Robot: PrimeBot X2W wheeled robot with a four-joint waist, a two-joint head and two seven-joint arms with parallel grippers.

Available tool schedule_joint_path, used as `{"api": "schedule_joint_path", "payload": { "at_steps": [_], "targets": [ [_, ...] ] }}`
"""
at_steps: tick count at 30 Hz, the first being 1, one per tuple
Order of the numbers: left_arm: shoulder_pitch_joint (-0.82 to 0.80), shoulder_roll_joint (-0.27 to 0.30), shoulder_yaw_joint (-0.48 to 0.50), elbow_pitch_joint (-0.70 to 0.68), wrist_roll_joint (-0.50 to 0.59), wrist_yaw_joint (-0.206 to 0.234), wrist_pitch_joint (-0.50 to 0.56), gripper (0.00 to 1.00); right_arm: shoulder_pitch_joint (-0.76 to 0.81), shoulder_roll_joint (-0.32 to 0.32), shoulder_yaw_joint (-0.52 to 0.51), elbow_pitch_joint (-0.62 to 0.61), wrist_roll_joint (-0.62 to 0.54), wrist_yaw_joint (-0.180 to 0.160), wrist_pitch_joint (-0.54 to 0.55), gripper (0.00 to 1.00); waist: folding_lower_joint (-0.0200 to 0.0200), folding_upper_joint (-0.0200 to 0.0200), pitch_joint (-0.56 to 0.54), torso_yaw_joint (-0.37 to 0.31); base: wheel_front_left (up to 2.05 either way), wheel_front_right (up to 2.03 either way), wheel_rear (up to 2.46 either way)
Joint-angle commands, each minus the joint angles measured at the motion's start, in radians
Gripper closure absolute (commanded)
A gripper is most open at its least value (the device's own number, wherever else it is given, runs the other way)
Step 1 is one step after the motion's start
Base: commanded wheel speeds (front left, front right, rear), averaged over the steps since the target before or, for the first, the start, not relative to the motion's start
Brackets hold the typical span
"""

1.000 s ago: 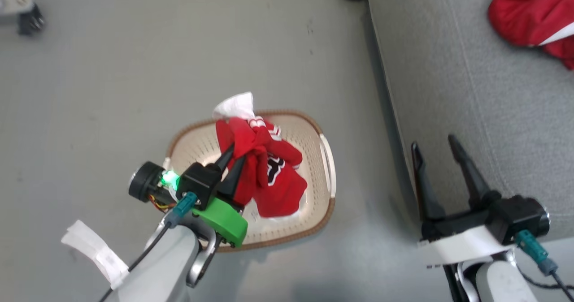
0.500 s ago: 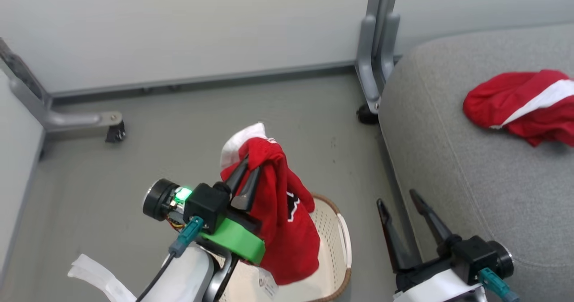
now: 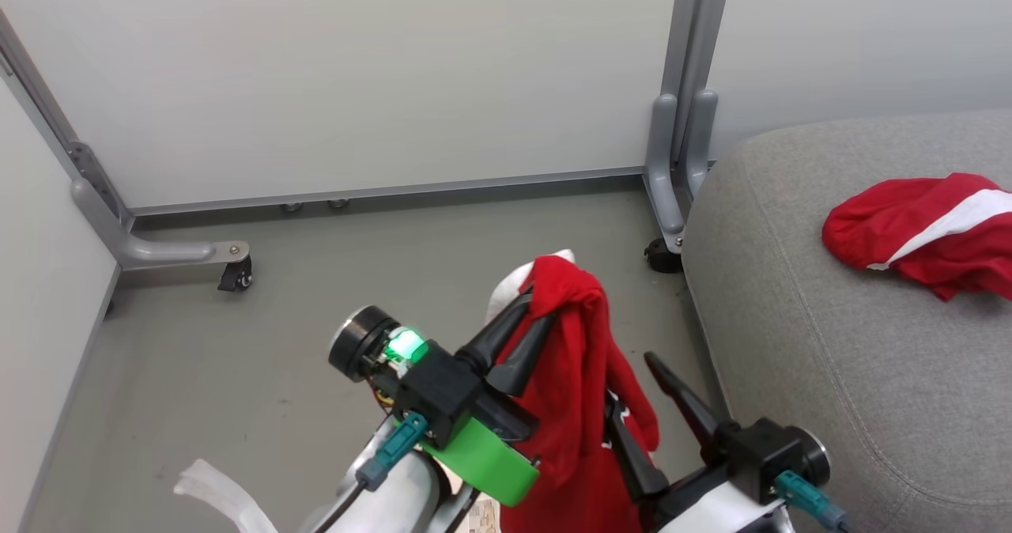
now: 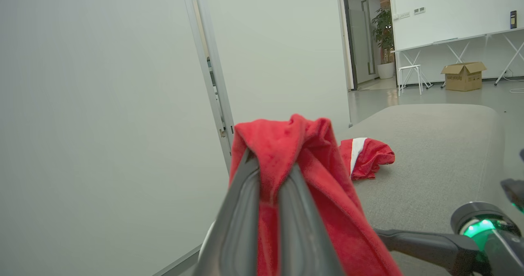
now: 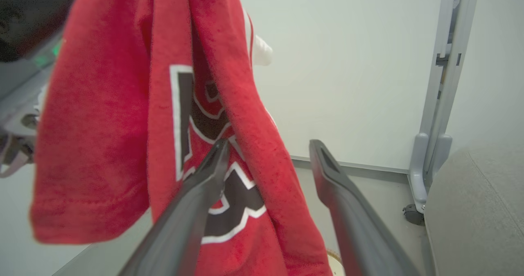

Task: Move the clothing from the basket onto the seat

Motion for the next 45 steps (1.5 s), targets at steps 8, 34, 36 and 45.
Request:
{"api": "schedule_joint_path", "payload": {
  "at_steps": [8, 34, 36, 45],
  "targets": [
    [-0.034, -0.005, -0.025, -0.050, 0.015, -0.004, 0.004, 1.00, 0.018, -0.004, 0.015, 0.127, -0.020, -0.001, -0.003, 0.67, 0.0001, 0.0000, 0.011, 0.012, 0.00, 0.00, 0.00],
    [-0.009, 0.064, -0.031, -0.003, 0.002, 0.021, 0.083, 0.00, 0.010, -0.004, -0.021, 0.110, 0.006, -0.001, -0.003, 1.00, 0.0001, 0.0000, 0.042, 0.005, 0.00, 0.00, 0.00],
    [-0.009, 0.068, -0.031, -0.004, 0.000, 0.023, 0.085, 0.00, 0.011, -0.004, -0.022, 0.109, 0.009, -0.001, -0.003, 1.00, 0.0001, 0.0000, 0.043, 0.004, 0.00, 0.00, 0.00],
    [0.004, 0.076, -0.035, -0.007, -0.010, 0.032, 0.088, 0.00, 0.008, -0.004, -0.029, 0.101, 0.009, -0.001, -0.003, 1.00, 0.0001, 0.0000, 0.044, -0.017, 0.00, 0.00, 0.00]
  ]
}}
